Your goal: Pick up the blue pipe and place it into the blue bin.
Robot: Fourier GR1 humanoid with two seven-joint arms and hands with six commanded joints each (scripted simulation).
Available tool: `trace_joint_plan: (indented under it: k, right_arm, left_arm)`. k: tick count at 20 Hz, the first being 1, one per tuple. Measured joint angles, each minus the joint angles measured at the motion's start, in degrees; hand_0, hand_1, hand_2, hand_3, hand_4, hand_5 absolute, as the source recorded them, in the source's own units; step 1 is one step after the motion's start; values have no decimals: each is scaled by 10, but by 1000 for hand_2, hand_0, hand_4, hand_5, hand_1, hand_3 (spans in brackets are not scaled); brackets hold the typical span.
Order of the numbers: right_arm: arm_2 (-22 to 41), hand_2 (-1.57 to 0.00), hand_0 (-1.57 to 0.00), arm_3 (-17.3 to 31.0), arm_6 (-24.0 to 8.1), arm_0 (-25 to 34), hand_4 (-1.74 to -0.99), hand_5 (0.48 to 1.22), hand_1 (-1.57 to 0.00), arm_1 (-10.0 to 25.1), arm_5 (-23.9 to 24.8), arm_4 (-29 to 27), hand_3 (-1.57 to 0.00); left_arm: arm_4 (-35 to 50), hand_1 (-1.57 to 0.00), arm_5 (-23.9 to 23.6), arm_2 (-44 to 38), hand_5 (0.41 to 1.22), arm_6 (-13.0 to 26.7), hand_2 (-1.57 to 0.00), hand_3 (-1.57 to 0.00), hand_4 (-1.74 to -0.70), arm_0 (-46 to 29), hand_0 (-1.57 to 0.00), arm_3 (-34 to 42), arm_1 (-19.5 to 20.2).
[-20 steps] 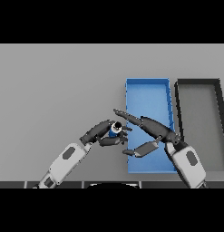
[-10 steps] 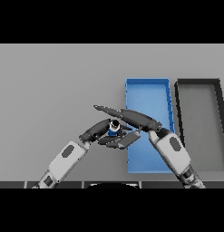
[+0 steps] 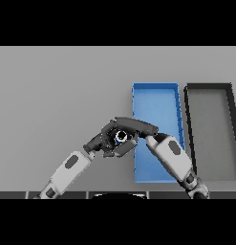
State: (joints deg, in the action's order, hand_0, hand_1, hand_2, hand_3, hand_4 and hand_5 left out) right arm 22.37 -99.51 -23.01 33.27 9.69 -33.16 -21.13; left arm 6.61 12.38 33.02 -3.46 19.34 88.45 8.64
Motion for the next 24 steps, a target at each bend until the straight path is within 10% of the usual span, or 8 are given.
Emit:
trace_joint_plan:
  k: [4, 9, 11, 16, 24]
  right_arm:
    - [1, -1427, -1424, 4, 51, -14, -1456, 1010, -1427, -6, 6, 32, -1376]
    - [-6, -1524, -1523, -2, 62, -16, -1473, 1152, -1524, -13, -1, 55, -1507]
    - [-3, -1541, -1540, -12, 41, -27, -1477, 1177, -1541, -22, -3, 31, -1530]
    - [-3, -1561, -1561, -24, 34, -28, -1482, 1206, -1561, -32, -4, 45, -1558]
    - [-19, -1569, -1569, -25, 42, -34, -1485, 1219, -1569, -46, -7, 39, -1569]
  left_arm:
    - [16, -1423, 6, -7, 1214, -1, -1419, -588, -1719, -12, -1429, -3, -12]
    - [5, -1356, -5, -3, 1219, -5, -1521, -505, -1734, 10, -1499, -10, 0]
    - [-2, -1190, 6, 4, 1219, -31, -1242, -518, -1544, 12, -1407, -14, 5]
    - [-9, -410, 55, -2, 1184, -28, -419, -170, -1110, 19, -501, -17, 23]
    - [-57, -68, 35, -3, 719, 7, -69, -28, -826, 14, -83, -18, 21]
